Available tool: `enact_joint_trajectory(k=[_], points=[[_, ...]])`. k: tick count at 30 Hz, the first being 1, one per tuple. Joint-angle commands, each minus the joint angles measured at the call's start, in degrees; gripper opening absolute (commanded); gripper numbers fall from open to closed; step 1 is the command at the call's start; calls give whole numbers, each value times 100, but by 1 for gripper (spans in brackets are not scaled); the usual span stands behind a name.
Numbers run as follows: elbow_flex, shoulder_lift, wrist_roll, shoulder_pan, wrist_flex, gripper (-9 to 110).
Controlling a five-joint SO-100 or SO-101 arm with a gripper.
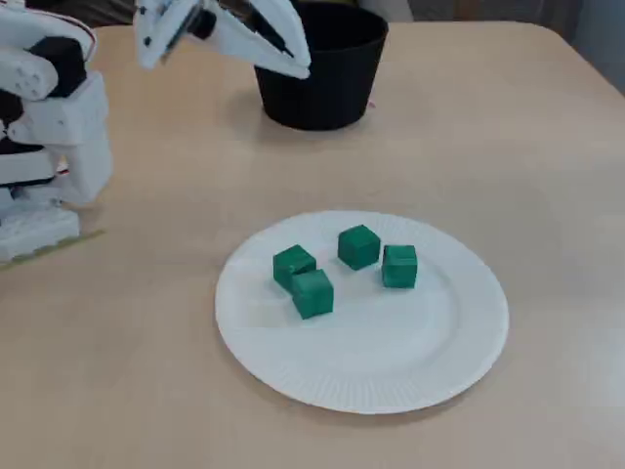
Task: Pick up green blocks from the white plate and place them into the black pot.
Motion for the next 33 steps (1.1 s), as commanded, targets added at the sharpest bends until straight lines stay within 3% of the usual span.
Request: enact_joint_trajectory(k=[1,5,12,20,24,29,33], points=[[-2048,-1749,-606,-114,1107,-2],[-5089,-4755,-1028,-44,3542,-2],[-4983,-5678,-185,888,3560,-2],[-5019,-6979,-1617,2197,3586,-2],[-5476,-7321,-1731,2285,3551,-2],[-5739,-7515,-1960,1969,3542,27],[-5959,-7690,-1881,1644,3498,28]])
